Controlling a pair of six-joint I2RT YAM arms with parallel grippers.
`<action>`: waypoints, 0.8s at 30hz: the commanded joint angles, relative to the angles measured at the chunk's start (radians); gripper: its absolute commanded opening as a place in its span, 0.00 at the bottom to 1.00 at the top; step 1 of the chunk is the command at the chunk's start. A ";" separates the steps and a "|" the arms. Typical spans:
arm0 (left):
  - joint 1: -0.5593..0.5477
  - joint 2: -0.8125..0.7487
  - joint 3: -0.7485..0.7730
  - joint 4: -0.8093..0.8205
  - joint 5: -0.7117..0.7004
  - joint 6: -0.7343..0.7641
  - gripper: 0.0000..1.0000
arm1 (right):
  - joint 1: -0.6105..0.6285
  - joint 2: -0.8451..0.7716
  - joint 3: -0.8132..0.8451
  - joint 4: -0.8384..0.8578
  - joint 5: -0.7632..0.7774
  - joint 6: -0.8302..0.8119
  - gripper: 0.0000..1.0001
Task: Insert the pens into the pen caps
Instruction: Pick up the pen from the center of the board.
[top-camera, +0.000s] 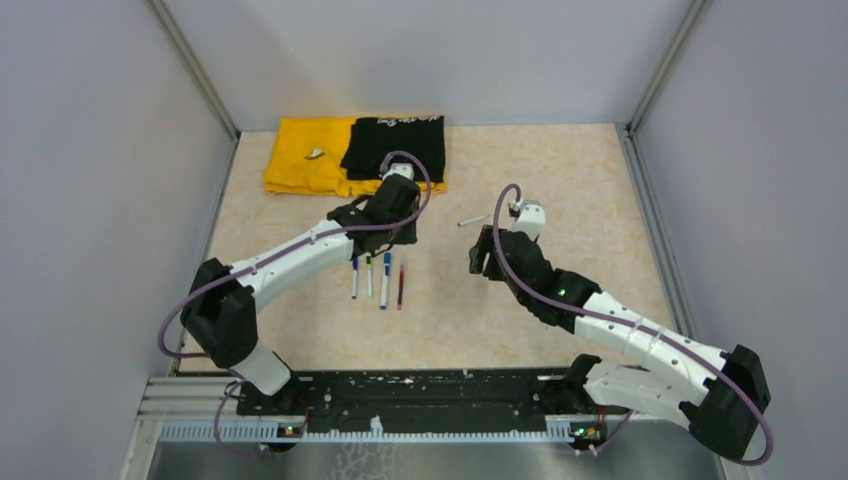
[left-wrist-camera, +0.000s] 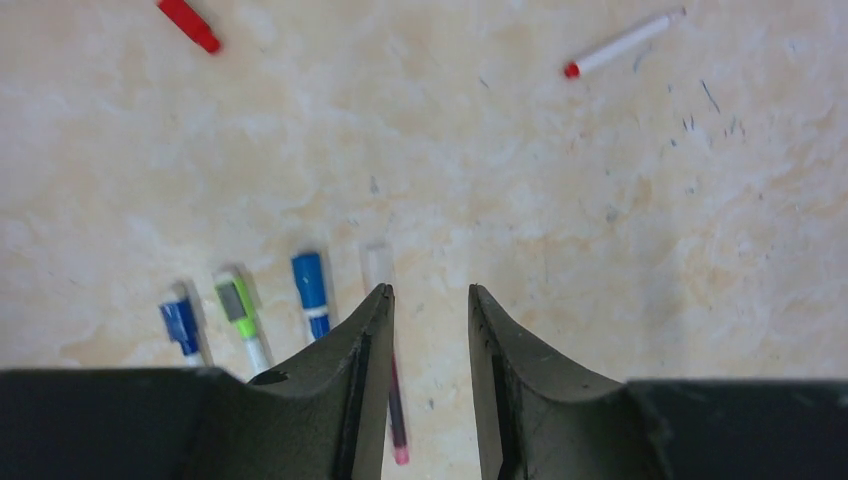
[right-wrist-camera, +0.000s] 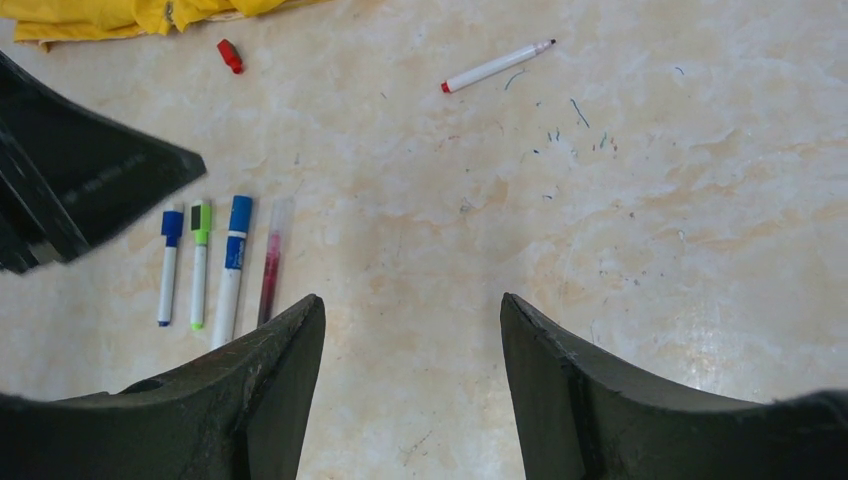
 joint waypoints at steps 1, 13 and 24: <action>0.117 0.035 0.064 0.010 0.021 0.112 0.39 | 0.003 -0.022 0.030 -0.016 0.009 0.002 0.64; 0.352 0.244 0.204 0.063 0.157 0.209 0.40 | -0.002 -0.057 0.016 -0.045 0.039 0.002 0.64; 0.402 0.294 0.223 0.061 0.266 0.196 0.37 | -0.087 0.016 0.075 -0.080 -0.153 -0.104 0.65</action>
